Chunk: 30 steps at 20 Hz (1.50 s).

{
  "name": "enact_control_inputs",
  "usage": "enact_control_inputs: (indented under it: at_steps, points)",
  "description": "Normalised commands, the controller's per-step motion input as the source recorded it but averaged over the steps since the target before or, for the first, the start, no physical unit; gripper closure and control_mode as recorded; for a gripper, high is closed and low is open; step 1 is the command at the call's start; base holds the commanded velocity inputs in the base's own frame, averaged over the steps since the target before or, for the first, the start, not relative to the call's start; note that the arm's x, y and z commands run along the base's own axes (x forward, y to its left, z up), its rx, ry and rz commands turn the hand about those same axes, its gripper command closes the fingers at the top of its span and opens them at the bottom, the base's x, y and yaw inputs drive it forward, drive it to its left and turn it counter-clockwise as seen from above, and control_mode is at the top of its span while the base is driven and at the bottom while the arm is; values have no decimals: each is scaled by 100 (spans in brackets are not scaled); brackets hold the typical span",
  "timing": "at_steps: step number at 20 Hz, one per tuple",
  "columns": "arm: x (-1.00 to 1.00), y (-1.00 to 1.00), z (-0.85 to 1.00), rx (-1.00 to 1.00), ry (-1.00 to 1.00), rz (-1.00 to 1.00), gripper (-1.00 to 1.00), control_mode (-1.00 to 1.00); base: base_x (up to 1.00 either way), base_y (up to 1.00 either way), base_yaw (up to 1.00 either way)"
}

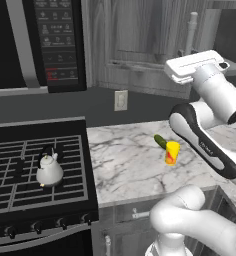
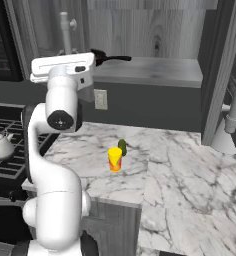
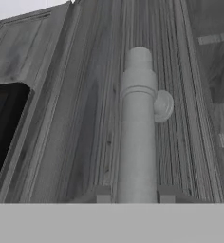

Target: Pick the pan from the cabinet and place it on the stove. Then turn on the stove burner for the pan.

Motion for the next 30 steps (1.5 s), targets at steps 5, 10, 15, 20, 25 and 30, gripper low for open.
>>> enact_control_inputs:
  at_steps: [5,10,15,20,25,30]
  points:
    - [-55,57,-6,-8,1,2,100,-100,0,0,0]
    - [-33,19,-4,0,1,2,100,-100,0,0,0]
    - [-29,0,-1,2,0,3,-100,-100,0,0,0]
    - [-8,-4,0,8,0,2,-100,-100,0,0,0]
    - [-20,-24,0,11,0,0,-100,-100,0,0,0]
    - [-37,-57,0,19,0,0,-100,-100,0,0,0]
